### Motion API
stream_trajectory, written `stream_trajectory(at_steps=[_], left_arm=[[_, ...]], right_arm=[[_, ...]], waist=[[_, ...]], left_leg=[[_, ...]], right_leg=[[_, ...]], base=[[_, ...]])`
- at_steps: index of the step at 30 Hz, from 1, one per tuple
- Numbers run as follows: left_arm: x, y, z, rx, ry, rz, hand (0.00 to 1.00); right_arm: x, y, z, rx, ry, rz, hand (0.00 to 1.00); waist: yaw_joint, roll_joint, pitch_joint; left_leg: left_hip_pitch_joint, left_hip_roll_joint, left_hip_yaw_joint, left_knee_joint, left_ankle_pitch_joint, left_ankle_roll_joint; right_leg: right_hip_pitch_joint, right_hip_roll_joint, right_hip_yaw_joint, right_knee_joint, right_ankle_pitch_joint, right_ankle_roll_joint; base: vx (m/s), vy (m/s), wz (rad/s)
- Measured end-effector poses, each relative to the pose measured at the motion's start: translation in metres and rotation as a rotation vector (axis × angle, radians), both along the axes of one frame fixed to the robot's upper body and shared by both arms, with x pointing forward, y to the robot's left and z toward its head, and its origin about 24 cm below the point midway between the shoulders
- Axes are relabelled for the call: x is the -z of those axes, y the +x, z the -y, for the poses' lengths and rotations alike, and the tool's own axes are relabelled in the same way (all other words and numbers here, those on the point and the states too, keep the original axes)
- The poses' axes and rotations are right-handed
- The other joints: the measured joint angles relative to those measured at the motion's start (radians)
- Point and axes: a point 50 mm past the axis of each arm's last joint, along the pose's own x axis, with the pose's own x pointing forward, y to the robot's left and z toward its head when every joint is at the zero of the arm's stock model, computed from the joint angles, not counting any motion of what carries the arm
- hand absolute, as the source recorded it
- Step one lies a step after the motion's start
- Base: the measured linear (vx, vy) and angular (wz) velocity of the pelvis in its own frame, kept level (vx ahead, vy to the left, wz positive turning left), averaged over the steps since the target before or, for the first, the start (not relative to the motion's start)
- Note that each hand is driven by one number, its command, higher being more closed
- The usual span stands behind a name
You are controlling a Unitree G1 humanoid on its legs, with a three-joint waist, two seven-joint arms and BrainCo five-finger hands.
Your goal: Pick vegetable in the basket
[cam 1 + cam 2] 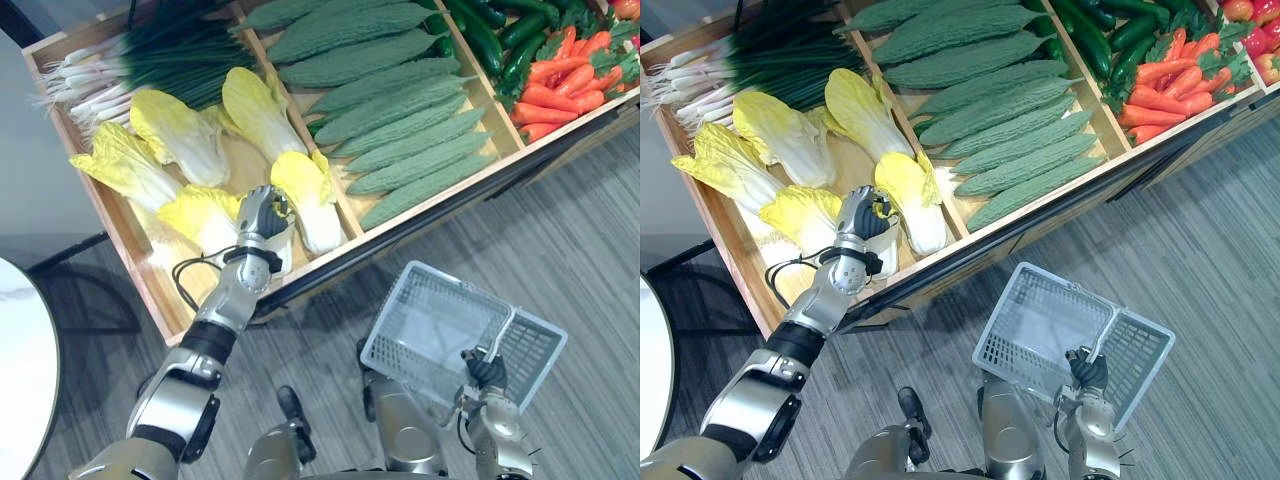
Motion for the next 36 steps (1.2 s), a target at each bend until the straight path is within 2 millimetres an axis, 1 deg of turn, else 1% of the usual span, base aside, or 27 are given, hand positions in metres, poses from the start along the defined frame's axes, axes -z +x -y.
stream_trajectory(at_steps=[2,4,5,6,7,8,9,11,13,14,19,22,24,26,27,28,29,30,32,34,35,36], left_arm=[[-0.003,-0.009,-0.002,-0.017,-0.056,0.043,1.0],[-0.002,-0.022,-0.007,-0.052,-0.129,0.078,1.0],[-0.003,-0.023,-0.007,-0.055,-0.137,0.082,1.0],[-0.004,-0.03,-0.007,-0.068,-0.173,0.107,1.0],[-0.007,-0.038,-0.005,-0.069,-0.205,0.136,1.0],[-0.007,-0.041,-0.003,-0.069,-0.221,0.148,1.0],[-0.006,-0.049,-0.005,-0.087,-0.25,0.165,1.0],[-0.001,-0.058,-0.008,-0.112,-0.277,0.166,1.0],[0.001,-0.064,-0.007,-0.116,-0.303,0.173,1.0],[0.0,-0.067,-0.007,-0.112,-0.309,0.185,1.0],[0.002,-0.083,-0.004,-0.082,-0.353,0.198,1.0],[0.001,-0.093,0.006,-0.027,-0.381,0.205,1.0],[-0.004,-0.1,0.012,0.003,-0.42,0.221,1.0],[-0.013,-0.108,0.018,0.029,-0.49,0.271,1.0],[-0.015,-0.11,0.02,0.04,-0.5,0.278,1.0],[-0.018,-0.112,0.025,0.067,-0.512,0.292,1.0],[-0.02,-0.113,0.03,0.095,-0.526,0.295,1.0],[-0.021,-0.114,0.036,0.127,-0.534,0.292,1.0],[-0.021,-0.115,0.041,0.158,-0.535,0.279,1.0],[-0.021,-0.116,0.046,0.184,-0.535,0.273,1.0],[-0.022,-0.116,0.046,0.187,-0.534,0.275,1.0],[-0.023,-0.116,0.048,0.199,-0.534,0.274,1.0]], right_arm=[[0.001,-0.003,0.002,0.018,0.004,-0.003,1.0],[0.001,-0.003,0.001,0.018,0.005,-0.004,1.0],[0.001,-0.003,0.001,0.018,0.006,-0.004,1.0],[0.002,-0.004,0.001,0.021,0.007,-0.007,1.0],[0.003,-0.008,0.003,0.029,0.006,-0.016,1.0],[0.004,-0.01,0.004,0.033,0.005,-0.02,1.0],[0.005,-0.011,0.004,0.036,0.006,-0.024,1.0],[0.005,-0.013,0.006,0.041,0.004,-0.029,1.0],[0.007,-0.017,0.007,0.047,0.003,-0.041,1.0],[0.008,-0.019,0.006,0.048,0.003,-0.046,1.0],[0.009,-0.022,0.007,0.053,0.0,-0.055,1.0],[0.009,-0.02,0.006,0.065,-0.004,-0.055,1.0],[0.006,-0.018,0.003,0.061,-0.004,-0.043,1.0],[-0.01,-0.007,-0.003,0.034,-0.026,0.032,1.0],[-0.014,-0.005,-0.005,0.025,-0.029,0.051,1.0],[-0.023,-0.001,-0.009,0.01,-0.032,0.096,1.0],[-0.03,0.001,-0.012,0.006,-0.033,0.129,1.0],[-0.036,0.0,-0.016,0.001,-0.033,0.155,1.0],[-0.045,0.0,-0.02,-0.007,-0.039,0.193,1.0],[-0.062,0.004,-0.025,-0.034,-0.058,0.262,1.0],[-0.066,0.006,-0.027,-0.041,-0.065,0.279,1.0],[-0.074,0.01,-0.029,-0.047,-0.071,0.312,1.0]], waist=[[0.003,0.002,-0.001],[0.006,0.004,-0.002],[0.006,0.004,-0.002],[0.01,0.011,-0.01],[0.026,0.022,-0.018],[0.031,0.028,-0.022],[0.032,0.041,-0.03],[0.036,0.056,-0.046],[0.047,0.067,-0.067],[0.055,0.066,-0.074],[0.055,0.062,-0.106],[0.059,0.056,-0.113],[0.084,0.046,-0.12],[0.103,0.042,-0.124],[0.105,0.043,-0.129],[0.105,0.043,-0.134],[0.104,0.038,-0.136],[0.107,0.025,-0.142],[0.105,0.012,-0.148],[0.11,-0.01,-0.161],[0.114,-0.017,-0.163],[0.126,-0.028,-0.168]], left_leg=[[0.004,0.0,-0.016,0.001,0.0,0.0],[0.017,-0.001,-0.029,0.002,0.0,0.0],[0.019,-0.001,-0.03,0.002,0.0,0.0],[0.021,-0.001,-0.036,0.002,0.0,0.0],[0.021,-0.002,-0.037,0.001,0.0,0.0],[0.02,-0.002,-0.038,0.001,0.0,0.0],[0.02,-0.002,-0.041,0.0,0.0,0.0],[0.03,0.001,-0.046,-0.001,-0.002,-0.003],[0.032,0.004,-0.059,-0.001,-0.003,-0.004],[0.032,0.007,-0.066,-0.001,-0.003,-0.004],[0.034,0.012,-0.079,-0.001,-0.003,-0.004],[0.034,0.013,-0.087,0.019,-0.013,-0.01],[0.021,0.013,-0.118,0.076,-0.043,-0.004],[-0.006,0.012,-0.215,0.158,-0.109,-0.001],[-0.008,0.014,-0.227,0.17,-0.126,-0.004],[-0.009,0.017,-0.23,0.189,-0.16,0.0],[-0.007,0.016,-0.222,0.207,-0.179,0.001],[-0.01,0.013,-0.187,0.226,-0.192,0.006],[-0.01,0.012,-0.141,0.25,-0.212,0.016],[-0.002,0.015,-0.049,0.288,-0.241,0.034],[0.006,0.019,-0.013,0.293,-0.245,0.036],[0.017,0.032,0.067,0.298,-0.251,0.042]], right_leg=[[0.006,-0.004,-0.014,0.002,-0.005,-0.001],[0.027,-0.006,-0.025,0.002,-0.01,-0.001],[0.03,-0.007,-0.026,0.001,-0.011,-0.001],[0.035,-0.008,-0.031,0.002,-0.013,0.0],[0.036,-0.009,-0.033,0.002,-0.015,0.001],[0.039,-0.009,-0.034,0.001,-0.016,0.001],[0.047,-0.009,-0.04,0.001,-0.02,0.001],[0.061,-0.009,-0.047,0.001,-0.024,-0.001],[0.066,-0.007,-0.059,0.005,-0.03,-0.005],[0.066,-0.006,-0.064,0.013,-0.035,-0.006],[0.066,-0.005,-0.077,0.038,-0.054,-0.007],[0.058,-0.001,-0.058,0.056,-0.059,-0.01],[0.033,0.008,-0.01,0.075,-0.058,-0.011],[-0.003,0.031,0.064,0.105,-0.056,-0.009],[-0.012,0.04,0.083,0.109,-0.055,-0.008],[-0.025,0.056,0.113,0.114,-0.05,-0.003],[-0.036,0.065,0.136,0.119,-0.044,0.004],[-0.053,0.072,0.169,0.122,-0.031,0.013],[-0.061,0.082,0.214,0.113,-0.012,0.023],[-0.078,0.105,0.287,0.084,0.033,0.036],[-0.089,0.106,0.275,0.066,0.045,0.028],[-0.094,0.07,0.156,0.044,0.013,-0.041]], base=[[0.04,0.004,0.24],[0.02,0.008,0.17],[0.0,0.007,0.15],[-0.01,0.003,0.09],[-0.01,0.003,0.09],[-0.02,0.001,0.13],[-0.02,-0.001,0.14],[-0.01,-0.007,0.14],[-0.02,-0.026,0.16],[-0.03,-0.033,0.15],[-0.02,-0.026,0.1],[0.0,-0.006,-0.15],[0.01,-0.008,-0.65],[-0.06,-0.005,-1.03],[-0.08,0.052,-1.07],[-0.04,0.06,-0.81],[-0.05,0.093,-1.02],[-0.05,0.075,-0.92],[-0.06,0.091,-0.91],[-0.1,0.138,-1.27],[-0.12,0.088,-1.59],[-0.13,0.067,-1.48]])
